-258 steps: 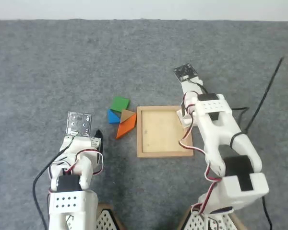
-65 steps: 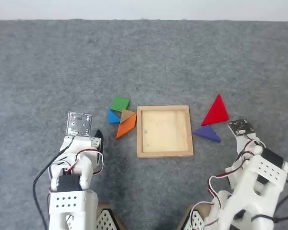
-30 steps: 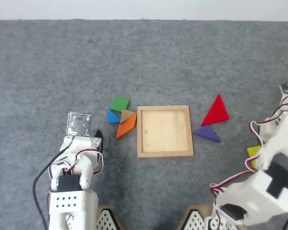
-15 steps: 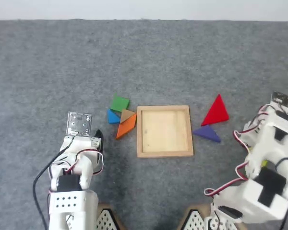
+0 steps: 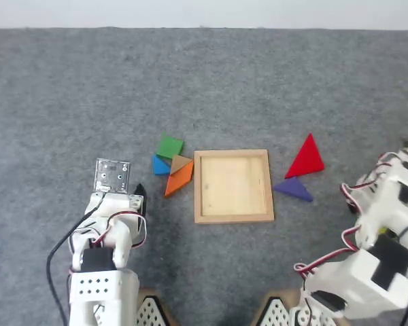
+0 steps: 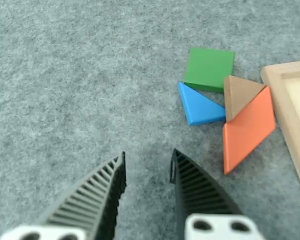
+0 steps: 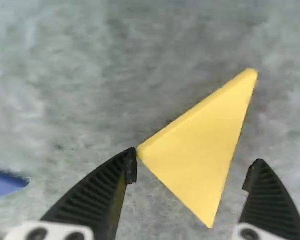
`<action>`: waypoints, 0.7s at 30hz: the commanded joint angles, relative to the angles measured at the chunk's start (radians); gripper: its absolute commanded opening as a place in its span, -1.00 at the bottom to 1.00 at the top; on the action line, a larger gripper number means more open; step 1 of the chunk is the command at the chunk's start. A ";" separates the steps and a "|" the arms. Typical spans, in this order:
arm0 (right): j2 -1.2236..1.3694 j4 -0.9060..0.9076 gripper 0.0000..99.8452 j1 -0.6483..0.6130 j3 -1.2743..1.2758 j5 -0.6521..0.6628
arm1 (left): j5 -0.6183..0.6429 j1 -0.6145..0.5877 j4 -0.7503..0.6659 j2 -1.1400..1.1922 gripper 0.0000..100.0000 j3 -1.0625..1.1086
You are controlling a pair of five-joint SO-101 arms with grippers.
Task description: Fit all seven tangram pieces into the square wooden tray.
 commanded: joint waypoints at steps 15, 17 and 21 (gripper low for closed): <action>0.061 -0.030 -0.31 -0.030 -0.048 -0.012 | -0.006 -0.002 0.006 -0.020 -0.70 -0.005; 0.061 -0.044 -0.32 -0.016 -0.048 -0.014 | -0.006 -0.002 0.006 -0.020 -0.70 -0.005; 0.058 -0.082 -0.49 -0.001 -0.048 -0.021 | -0.006 -0.002 0.006 -0.020 -0.70 -0.005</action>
